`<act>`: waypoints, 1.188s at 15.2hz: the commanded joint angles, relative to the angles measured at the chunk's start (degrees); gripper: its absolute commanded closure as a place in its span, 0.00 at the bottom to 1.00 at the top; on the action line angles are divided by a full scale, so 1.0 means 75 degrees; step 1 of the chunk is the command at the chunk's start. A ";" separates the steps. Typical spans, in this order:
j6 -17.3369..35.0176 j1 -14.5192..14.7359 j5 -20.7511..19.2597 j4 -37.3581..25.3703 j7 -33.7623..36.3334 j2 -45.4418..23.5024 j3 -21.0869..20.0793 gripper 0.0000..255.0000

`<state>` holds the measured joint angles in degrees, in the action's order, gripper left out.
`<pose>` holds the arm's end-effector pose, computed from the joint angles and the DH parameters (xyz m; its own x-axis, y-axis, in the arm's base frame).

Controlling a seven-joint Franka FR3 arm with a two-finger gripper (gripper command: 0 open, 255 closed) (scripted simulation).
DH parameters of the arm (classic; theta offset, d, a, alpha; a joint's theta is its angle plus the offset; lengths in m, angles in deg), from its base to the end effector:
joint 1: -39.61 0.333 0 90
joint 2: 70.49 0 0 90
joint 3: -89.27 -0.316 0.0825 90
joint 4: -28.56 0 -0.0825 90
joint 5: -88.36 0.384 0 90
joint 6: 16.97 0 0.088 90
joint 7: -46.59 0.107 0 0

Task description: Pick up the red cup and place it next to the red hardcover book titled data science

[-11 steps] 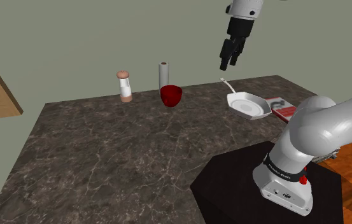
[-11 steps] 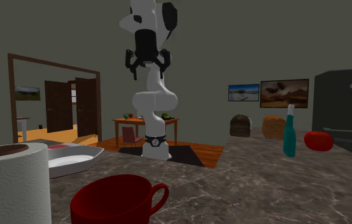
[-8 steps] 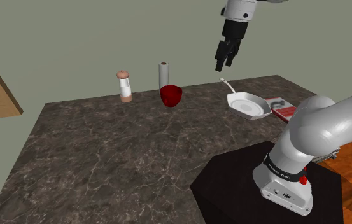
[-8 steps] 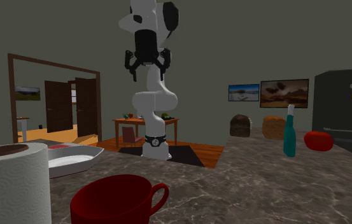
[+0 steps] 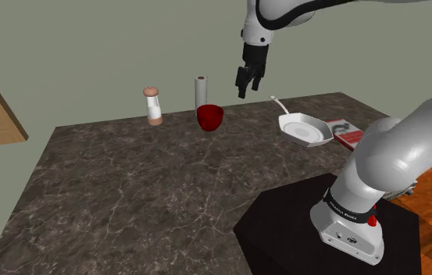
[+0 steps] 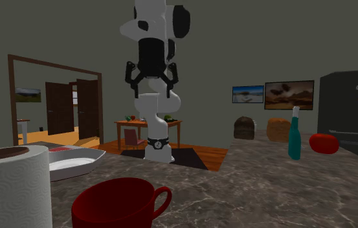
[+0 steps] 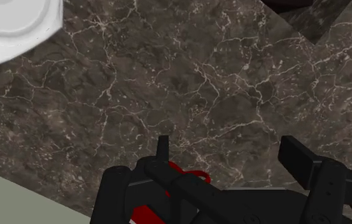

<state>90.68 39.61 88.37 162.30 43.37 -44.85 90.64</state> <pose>0.4153 -0.0107 0.5050 0.9994 0.0347 -0.0074 0.0346 -0.9993 -0.0109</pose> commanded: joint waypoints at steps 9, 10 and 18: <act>0.1260 0.0058 -0.0413 -0.1572 0.0316 -0.3102 -0.0228 0.00; 0.1329 0.0067 -0.0467 -0.1783 0.0355 -0.3412 -0.0242 0.00; 0.1532 0.0198 -0.0905 -0.3845 0.0631 -0.5918 -0.0262 0.00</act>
<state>102.16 40.91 81.98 135.59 47.81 -86.82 88.68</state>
